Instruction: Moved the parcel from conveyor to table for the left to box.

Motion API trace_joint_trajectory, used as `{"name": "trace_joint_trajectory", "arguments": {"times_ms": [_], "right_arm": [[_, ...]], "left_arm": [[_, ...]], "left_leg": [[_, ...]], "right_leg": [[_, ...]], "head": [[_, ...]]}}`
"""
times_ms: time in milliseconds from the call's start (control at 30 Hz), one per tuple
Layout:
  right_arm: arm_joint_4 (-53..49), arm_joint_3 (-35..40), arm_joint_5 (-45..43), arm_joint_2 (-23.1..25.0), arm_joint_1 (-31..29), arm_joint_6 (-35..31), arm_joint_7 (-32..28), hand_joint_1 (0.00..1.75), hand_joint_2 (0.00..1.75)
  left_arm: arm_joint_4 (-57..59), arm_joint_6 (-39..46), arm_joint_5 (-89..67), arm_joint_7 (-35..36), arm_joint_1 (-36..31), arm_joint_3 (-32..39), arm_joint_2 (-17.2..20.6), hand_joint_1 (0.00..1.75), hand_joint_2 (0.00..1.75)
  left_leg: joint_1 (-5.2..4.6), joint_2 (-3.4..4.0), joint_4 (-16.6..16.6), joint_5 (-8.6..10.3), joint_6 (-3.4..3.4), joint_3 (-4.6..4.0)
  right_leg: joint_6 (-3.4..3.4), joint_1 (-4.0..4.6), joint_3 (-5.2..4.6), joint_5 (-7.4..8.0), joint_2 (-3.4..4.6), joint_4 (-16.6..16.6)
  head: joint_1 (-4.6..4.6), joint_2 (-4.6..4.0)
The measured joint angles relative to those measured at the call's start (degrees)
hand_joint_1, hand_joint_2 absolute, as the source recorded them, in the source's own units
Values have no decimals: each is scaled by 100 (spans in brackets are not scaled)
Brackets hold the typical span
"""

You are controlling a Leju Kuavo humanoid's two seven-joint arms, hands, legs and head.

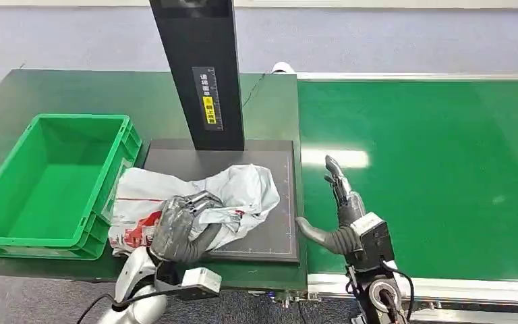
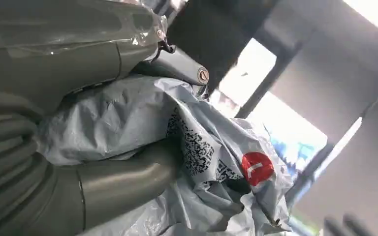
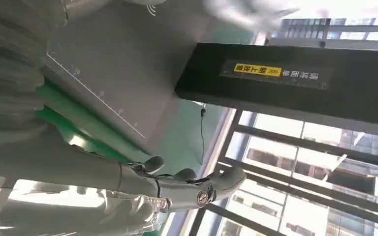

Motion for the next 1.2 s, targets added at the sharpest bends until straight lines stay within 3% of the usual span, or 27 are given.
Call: {"name": "trace_joint_trajectory", "arguments": {"times_ms": [233,533,567,767,1133,1167,1200], "right_arm": [[-81,-15,-15,0,86,2,-35,0,175],[-326,-35,57,-2,263,48,-85,0,175],[-328,-35,72,-2,260,63,-76,0,175],[-345,-35,212,0,262,120,-55,0,175],[-354,-35,240,31,215,212,-55,0,175],[-354,-35,238,35,202,214,-55,0,175],[-354,-35,236,37,194,214,-55,0,175]], "left_arm": [[-583,1200,-1244,431,55,383,18,175,175],[-224,1101,-1818,1470,-431,1334,66,175,175],[-97,1068,-1915,1671,-566,1461,77,175,0],[662,1164,-2229,2912,-1092,2405,116,175,0],[1885,1400,-2557,3368,-1557,3550,262,171,0],[2022,1394,-2557,3370,-1593,3613,275,61,0],[2102,1389,-2563,3370,-1626,3654,282,31,0]], "left_leg": [[0,0,0,1,0,3],[0,0,0,3,0,4],[0,1,0,3,0,5],[1,6,0,4,-1,9],[1,4,0,4,-1,4],[1,4,0,4,-1,5],[1,4,0,4,-1,5]], "right_leg": [[0,0,1,0,0,0],[0,1,2,1,0,0],[-1,1,4,1,0,0],[-1,2,5,2,7,1],[-1,2,1,1,7,2],[-1,2,2,2,7,2],[-1,2,2,2,6,2]], "head": [[2,0],[2,0],[4,0],[2,0],[4,0],[4,0],[2,0]]}}
